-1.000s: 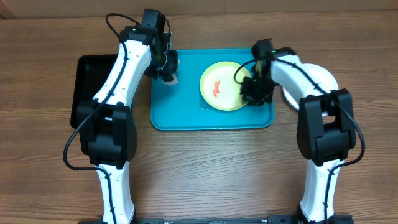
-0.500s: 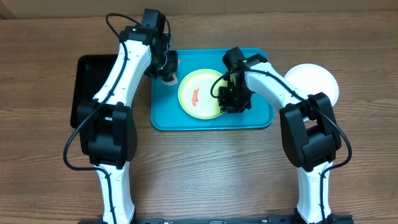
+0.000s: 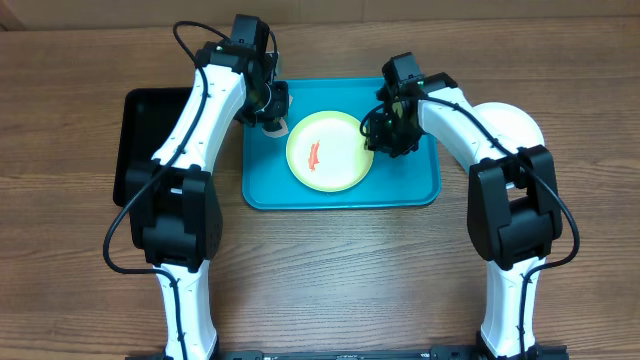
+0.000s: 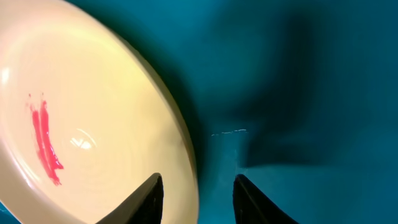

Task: Clean dirty plates on tray and stack at the side
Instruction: 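Pull the yellow plate toward tray center with right gripper, then lower the sponge onto the yellow plate with left gripper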

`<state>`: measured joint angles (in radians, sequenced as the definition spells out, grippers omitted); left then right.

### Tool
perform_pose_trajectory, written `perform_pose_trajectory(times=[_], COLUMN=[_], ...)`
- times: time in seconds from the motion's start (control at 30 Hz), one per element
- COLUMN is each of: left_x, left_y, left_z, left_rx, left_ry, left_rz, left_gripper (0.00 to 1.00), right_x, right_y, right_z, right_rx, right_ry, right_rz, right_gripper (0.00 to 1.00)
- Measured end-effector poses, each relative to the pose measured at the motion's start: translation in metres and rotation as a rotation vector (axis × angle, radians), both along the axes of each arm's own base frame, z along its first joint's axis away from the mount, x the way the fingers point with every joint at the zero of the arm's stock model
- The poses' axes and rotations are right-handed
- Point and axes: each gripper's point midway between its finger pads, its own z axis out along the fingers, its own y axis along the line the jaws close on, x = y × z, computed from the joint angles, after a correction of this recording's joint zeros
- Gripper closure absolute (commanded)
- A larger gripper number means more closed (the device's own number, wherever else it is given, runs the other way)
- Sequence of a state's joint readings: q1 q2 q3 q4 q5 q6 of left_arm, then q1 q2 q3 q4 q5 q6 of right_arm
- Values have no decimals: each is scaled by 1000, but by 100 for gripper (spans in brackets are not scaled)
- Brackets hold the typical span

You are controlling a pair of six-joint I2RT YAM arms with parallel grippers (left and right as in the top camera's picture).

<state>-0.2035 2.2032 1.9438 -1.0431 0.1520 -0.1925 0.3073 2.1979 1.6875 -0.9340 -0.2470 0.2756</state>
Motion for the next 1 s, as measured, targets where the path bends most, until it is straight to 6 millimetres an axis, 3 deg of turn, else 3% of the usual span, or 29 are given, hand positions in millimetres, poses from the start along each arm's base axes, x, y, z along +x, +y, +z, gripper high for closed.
perform_pose_trajectory(times=[0.3, 0.57, 0.87, 1.0], left_x=[-2, -7, -4, -6], left_y=[-8, -24, -64, -66], left_z=[0, 0, 3, -11], left_rx=[0, 0, 15, 75], left_ry=[0, 0, -80, -94], left_rz=[-17, -50, -138, -153], left_gripper=[96, 96, 96, 96], right_x=[-3, 3, 0, -1], right_y=[3, 7, 15, 16], right_z=[-9, -7, -8, -7], right_rx=[12, 28, 29, 30], right_ry=[36, 27, 30, 29], right_rz=[-36, -84, -80, -76], right_gripper=[96, 96, 96, 96])
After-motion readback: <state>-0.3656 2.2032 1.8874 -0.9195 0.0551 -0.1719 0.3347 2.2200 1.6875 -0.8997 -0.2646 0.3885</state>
